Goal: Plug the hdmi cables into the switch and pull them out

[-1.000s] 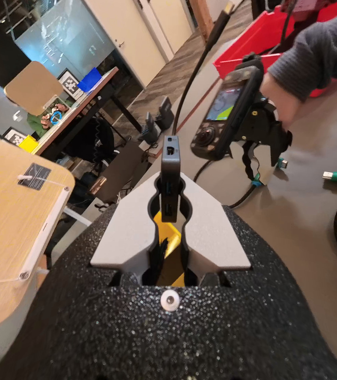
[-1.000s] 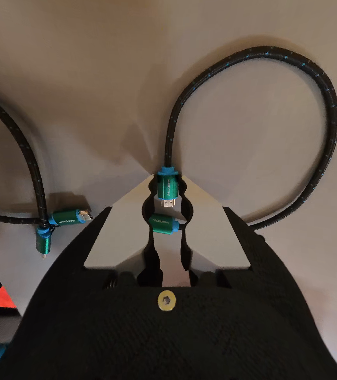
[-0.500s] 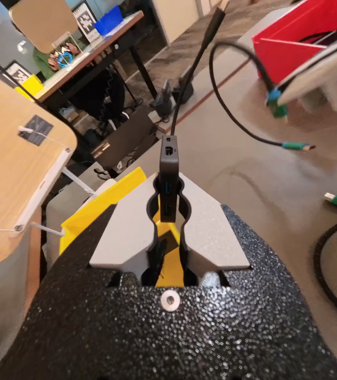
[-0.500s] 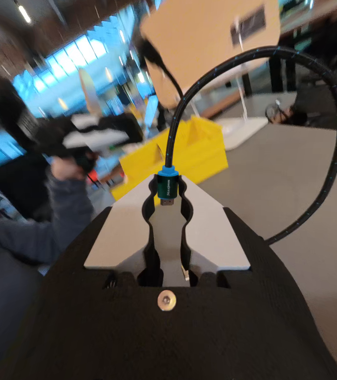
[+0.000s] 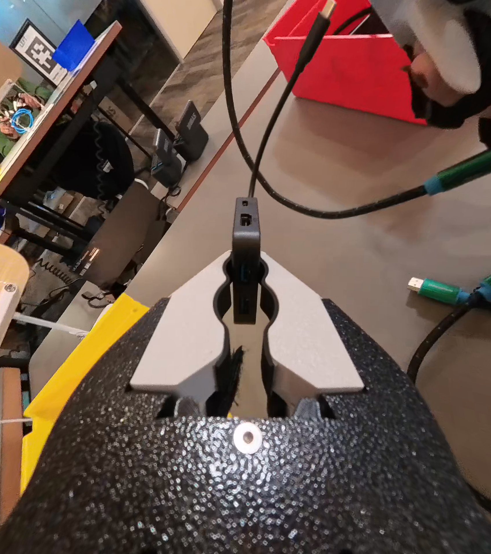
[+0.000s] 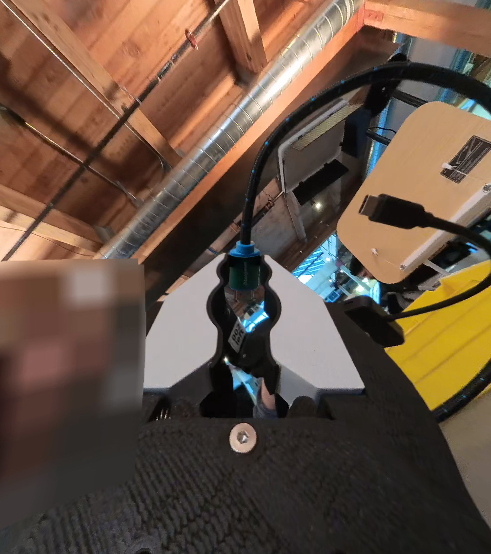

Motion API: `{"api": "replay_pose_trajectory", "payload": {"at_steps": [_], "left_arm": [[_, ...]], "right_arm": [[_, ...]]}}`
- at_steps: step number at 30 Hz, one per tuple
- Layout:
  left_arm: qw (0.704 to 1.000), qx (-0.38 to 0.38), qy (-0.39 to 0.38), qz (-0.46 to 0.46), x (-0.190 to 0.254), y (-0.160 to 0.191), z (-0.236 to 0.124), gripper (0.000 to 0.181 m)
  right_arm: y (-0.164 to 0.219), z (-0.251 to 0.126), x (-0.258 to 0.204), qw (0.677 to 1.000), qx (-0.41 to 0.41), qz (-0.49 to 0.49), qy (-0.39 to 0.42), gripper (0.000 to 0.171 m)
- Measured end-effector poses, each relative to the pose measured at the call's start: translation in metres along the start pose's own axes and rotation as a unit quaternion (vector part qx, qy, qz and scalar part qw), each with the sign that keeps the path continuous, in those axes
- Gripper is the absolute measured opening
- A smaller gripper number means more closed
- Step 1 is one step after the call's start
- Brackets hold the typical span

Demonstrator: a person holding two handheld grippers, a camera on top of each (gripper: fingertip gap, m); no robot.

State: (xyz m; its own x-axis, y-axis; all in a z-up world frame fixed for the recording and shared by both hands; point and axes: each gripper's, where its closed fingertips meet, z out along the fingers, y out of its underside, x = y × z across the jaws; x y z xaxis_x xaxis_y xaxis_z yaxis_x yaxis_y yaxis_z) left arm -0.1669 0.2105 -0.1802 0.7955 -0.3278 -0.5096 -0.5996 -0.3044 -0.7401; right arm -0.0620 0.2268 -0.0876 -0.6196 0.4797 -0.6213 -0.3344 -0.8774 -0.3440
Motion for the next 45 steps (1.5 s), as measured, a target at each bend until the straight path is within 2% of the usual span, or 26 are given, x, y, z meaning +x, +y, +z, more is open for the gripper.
{"api": "replay_pose_trajectory", "payload": {"at_steps": [6,8,11,14,17,21,26,39,45], "left_arm": [[1.000,0.017,0.010,0.007,0.004,-0.005,0.006,0.011],[0.999,0.043,0.017,0.007,0.005,-0.012,0.005,0.011],[0.995,0.092,0.029,-0.008,0.007,-0.023,0.007,0.011],[0.994,0.105,0.022,-0.004,0.010,-0.025,0.014,0.011],[0.992,0.117,0.038,-0.003,0.023,-0.030,0.017,0.011],[0.991,0.122,0.060,-0.011,0.035,-0.034,0.021,0.011],[0.989,0.132,0.068,-0.021,0.037,-0.035,0.021,0.011],[0.989,0.134,0.067,-0.021,0.037,-0.034,0.023,0.011],[0.992,0.123,0.041,0.003,0.035,-0.031,0.026,0.010]], "right_arm": [[0.000,-0.004,0.004,1.000,0.015,-0.003,0.008,0.019],[0.000,-0.004,0.005,0.999,0.018,-0.033,0.029,0.019],[0.005,0.000,0.008,0.988,0.018,-0.130,0.083,0.019],[0.010,0.004,0.013,0.955,0.015,-0.257,0.150,0.019],[0.017,0.009,0.019,0.899,-0.001,-0.386,0.206,0.018],[0.028,0.015,0.026,0.836,-0.018,-0.493,0.240,0.018],[0.031,0.012,0.032,0.819,-0.024,-0.513,0.254,0.018],[0.035,0.007,0.038,0.819,-0.032,-0.508,0.264,0.018],[0.037,0.007,0.042,0.785,-0.052,-0.536,0.305,0.018]]}}
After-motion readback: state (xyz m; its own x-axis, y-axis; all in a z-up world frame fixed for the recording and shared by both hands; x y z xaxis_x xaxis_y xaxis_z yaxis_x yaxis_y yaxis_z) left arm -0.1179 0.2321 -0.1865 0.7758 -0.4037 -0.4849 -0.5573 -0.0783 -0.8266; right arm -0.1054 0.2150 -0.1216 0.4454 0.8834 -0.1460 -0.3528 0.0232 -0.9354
